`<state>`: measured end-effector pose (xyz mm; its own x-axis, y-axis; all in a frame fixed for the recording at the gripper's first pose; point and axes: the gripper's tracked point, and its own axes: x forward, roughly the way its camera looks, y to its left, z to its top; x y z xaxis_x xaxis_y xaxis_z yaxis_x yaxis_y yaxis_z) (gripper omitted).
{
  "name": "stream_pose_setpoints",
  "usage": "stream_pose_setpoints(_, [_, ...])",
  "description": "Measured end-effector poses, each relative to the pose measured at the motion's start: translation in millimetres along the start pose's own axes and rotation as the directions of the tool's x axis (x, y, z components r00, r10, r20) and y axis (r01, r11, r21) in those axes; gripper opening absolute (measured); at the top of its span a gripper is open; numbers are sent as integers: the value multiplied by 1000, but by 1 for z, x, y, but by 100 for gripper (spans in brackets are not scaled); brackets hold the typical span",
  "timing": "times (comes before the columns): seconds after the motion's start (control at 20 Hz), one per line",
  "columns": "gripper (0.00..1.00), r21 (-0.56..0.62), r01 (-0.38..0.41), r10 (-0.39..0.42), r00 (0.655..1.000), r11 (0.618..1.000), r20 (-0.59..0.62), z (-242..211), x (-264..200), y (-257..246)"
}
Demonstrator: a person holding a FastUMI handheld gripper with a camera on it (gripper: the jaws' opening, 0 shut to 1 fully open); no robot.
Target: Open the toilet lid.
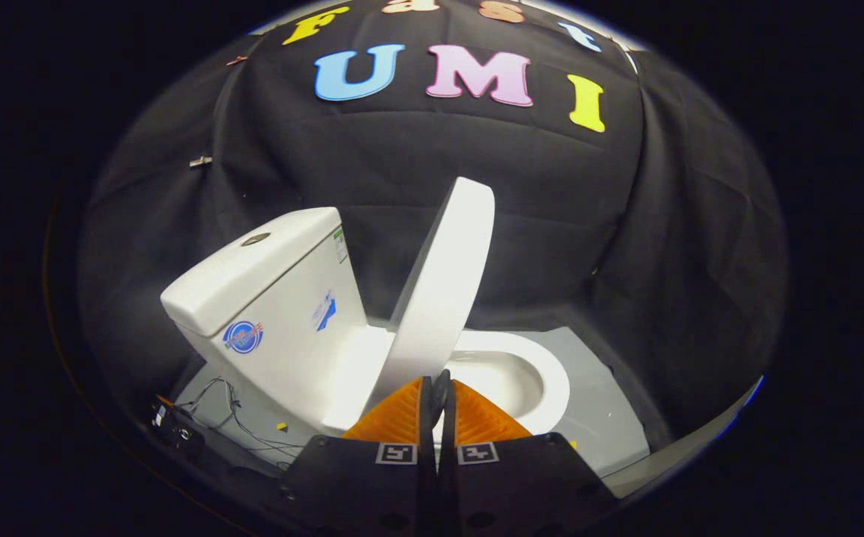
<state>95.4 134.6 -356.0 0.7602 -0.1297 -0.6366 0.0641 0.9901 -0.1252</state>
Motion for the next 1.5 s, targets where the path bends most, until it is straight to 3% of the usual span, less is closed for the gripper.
stream_pose_setpoints(0.2, [5, -96, 11, -7, 999, 995, 38, 11, -4, 32])
stream_pose_setpoints(0.8, [5, -249, -57, 78, 994, 967, 75, 24, -6, 118])
stream_pose_setpoints(1.5, [7, -295, -126, 149, 987, 947, 57, 23, -6, 154])
